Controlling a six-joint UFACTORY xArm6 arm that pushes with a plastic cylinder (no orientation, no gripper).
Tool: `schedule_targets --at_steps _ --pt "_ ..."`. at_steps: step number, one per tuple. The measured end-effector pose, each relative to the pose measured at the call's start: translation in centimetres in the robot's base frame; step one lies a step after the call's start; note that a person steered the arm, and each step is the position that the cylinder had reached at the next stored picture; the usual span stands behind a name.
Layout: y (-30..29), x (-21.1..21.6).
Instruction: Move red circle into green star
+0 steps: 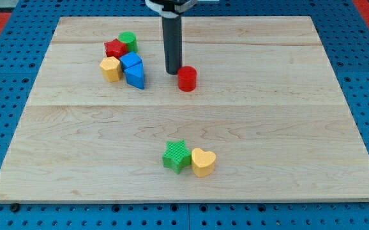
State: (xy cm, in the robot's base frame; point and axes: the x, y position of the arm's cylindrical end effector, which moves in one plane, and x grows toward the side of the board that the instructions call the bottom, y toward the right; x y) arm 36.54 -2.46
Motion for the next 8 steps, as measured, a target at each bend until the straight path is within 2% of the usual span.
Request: schedule_targets --at_steps 1,2,5,7,8 --pt "-0.6 -2.7" --pt "2.9 -1.8" --pt "3.8 9.1" --pt "1.2 9.8" --pt "1.8 11.9"
